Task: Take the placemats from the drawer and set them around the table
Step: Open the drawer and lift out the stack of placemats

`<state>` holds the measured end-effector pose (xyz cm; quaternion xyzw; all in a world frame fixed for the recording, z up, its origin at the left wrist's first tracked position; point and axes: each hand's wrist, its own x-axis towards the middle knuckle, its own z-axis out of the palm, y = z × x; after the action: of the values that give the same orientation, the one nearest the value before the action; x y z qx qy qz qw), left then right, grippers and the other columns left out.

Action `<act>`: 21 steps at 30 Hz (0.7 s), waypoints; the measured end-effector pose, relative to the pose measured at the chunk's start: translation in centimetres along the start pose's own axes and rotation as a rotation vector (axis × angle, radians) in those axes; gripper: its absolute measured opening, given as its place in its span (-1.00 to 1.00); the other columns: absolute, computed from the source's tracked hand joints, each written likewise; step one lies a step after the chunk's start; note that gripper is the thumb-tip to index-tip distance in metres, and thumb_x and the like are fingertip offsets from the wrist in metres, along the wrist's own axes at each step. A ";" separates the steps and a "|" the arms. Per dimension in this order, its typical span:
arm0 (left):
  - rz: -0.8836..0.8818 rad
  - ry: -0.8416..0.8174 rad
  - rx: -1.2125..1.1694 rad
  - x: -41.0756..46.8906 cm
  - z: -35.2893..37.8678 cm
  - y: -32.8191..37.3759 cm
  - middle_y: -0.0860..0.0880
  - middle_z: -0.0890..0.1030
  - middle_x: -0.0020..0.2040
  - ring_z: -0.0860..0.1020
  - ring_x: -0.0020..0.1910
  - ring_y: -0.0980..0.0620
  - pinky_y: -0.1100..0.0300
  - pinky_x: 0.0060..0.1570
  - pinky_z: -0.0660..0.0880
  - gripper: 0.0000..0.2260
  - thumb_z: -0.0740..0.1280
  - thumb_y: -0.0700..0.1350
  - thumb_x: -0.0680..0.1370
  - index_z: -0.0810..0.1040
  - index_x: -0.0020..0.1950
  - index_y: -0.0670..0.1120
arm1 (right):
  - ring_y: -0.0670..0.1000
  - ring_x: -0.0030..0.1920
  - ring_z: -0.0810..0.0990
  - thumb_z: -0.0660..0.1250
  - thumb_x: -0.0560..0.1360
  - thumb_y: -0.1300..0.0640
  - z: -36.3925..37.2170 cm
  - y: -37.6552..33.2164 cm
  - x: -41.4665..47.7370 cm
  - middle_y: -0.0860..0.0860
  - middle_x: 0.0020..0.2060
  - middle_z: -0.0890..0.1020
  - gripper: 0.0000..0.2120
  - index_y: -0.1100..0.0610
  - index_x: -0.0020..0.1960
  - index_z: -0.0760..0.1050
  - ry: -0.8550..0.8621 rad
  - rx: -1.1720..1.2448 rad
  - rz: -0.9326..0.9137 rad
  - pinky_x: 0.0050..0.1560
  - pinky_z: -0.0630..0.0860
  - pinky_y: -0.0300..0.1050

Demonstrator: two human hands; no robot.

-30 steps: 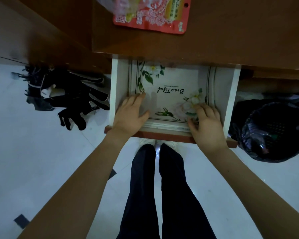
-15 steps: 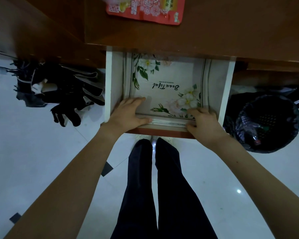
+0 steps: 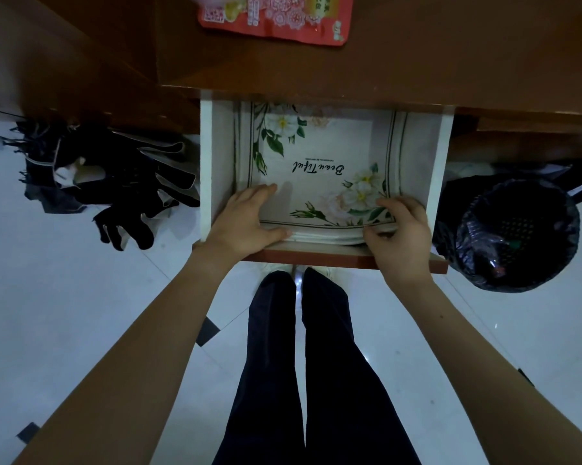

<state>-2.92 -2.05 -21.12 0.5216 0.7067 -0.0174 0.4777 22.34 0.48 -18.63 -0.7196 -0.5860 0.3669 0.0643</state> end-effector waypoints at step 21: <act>-0.038 0.006 0.031 0.2 0.6 -0.7 -0.01 0.27 0.52 0.24 0.46 -0.10 0.05 0.43 0.22 -0.33 0.37 0.14 0.51 0.20 0.55 0.05 | 0.15 0.01 0.58 0.42 0.43 0.25 -0.4 -2.9 -0.8 0.19 0.09 0.63 -0.53 0.23 0.32 0.46 0.097 0.033 0.233 -0.10 0.22 -0.45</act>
<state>-2.99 -2.51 -21.95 0.5154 0.7176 -0.0361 0.4669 20.20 0.79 -16.46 -0.7985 -0.4886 0.3461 0.0616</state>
